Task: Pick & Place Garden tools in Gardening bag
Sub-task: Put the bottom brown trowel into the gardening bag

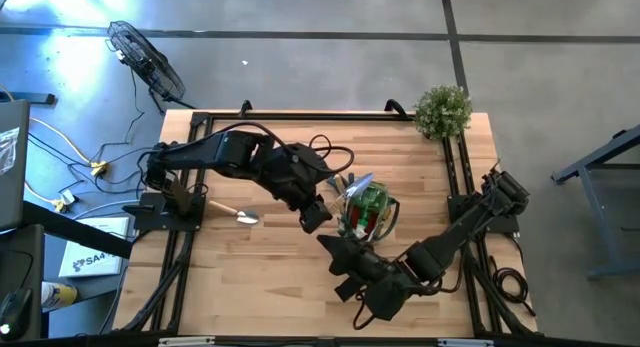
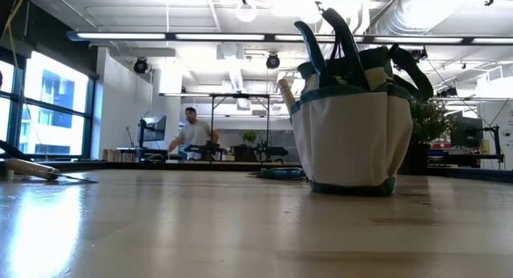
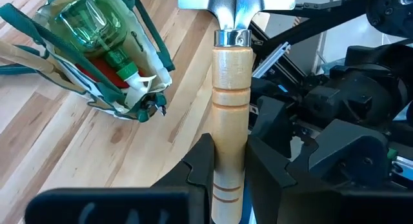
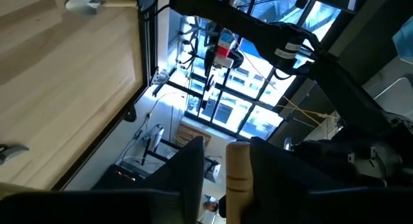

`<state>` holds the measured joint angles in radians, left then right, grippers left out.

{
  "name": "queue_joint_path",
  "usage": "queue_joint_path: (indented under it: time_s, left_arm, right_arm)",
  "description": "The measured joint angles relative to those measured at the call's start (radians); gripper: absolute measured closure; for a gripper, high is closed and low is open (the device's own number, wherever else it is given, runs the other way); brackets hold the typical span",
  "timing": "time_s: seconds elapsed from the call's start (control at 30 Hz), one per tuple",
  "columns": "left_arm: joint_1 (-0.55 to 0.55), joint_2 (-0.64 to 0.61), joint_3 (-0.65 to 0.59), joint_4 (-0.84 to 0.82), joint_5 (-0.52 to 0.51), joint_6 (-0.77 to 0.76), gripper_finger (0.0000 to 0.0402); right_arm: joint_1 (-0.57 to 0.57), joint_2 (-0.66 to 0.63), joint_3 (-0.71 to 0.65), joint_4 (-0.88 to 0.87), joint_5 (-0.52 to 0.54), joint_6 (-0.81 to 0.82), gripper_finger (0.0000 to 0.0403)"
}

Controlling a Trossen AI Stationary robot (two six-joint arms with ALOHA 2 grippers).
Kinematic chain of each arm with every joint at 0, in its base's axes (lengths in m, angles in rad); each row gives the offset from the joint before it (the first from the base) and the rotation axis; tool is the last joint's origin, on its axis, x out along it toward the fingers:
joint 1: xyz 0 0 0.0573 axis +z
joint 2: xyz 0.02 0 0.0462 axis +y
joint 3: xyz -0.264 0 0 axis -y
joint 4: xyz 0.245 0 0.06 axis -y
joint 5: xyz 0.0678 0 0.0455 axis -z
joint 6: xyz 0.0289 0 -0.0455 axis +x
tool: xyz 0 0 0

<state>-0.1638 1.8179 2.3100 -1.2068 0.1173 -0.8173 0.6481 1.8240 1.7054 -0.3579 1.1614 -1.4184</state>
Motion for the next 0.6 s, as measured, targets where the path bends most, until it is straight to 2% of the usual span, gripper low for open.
queue_joint_path:
  time_s: [0.6]
  left_arm:
    - [-0.012,0.005,0.000,-0.007,0.018,-0.018,0.0349]
  right_arm:
    - [-0.059,0.000,0.001,0.066,0.010,-0.027,0.0288]
